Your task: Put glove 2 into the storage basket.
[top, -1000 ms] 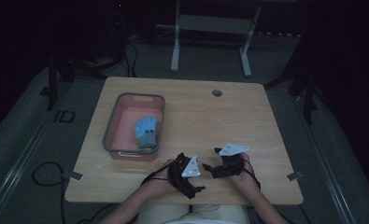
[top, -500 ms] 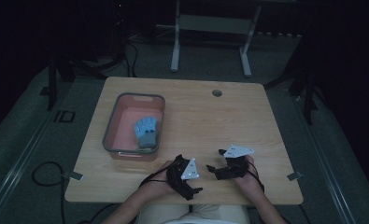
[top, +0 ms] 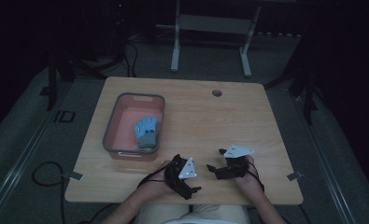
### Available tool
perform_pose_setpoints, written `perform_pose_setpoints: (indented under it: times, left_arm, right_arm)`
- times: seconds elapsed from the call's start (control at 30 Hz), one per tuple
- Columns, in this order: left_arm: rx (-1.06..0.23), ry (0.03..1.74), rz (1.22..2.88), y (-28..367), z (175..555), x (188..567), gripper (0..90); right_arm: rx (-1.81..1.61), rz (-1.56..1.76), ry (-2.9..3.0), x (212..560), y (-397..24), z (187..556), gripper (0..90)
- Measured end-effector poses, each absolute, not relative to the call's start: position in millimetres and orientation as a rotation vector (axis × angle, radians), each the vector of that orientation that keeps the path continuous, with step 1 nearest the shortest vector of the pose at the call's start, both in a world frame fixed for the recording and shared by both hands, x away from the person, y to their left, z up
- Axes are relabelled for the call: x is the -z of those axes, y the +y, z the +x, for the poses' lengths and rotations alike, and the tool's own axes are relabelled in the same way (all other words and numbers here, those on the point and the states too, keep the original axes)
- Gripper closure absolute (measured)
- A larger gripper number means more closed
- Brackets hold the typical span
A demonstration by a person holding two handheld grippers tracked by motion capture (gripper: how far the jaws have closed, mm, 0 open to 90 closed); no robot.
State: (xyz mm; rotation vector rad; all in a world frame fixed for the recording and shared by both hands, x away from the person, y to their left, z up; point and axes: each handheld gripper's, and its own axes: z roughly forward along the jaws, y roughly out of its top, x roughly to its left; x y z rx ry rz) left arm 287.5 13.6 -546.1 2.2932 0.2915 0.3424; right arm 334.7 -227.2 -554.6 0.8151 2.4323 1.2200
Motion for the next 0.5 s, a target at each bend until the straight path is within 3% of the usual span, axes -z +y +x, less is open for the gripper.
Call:
perform_pose_setpoints:
  times: [0.5]
  left_arm:
    - [-0.342, 0.297, 2.286, 15.3, 287.6, 546.8, 5.1]
  right_arm:
    - [-1.210, 0.809, 2.428, 555.2, -227.5, 335.0, 14.2]
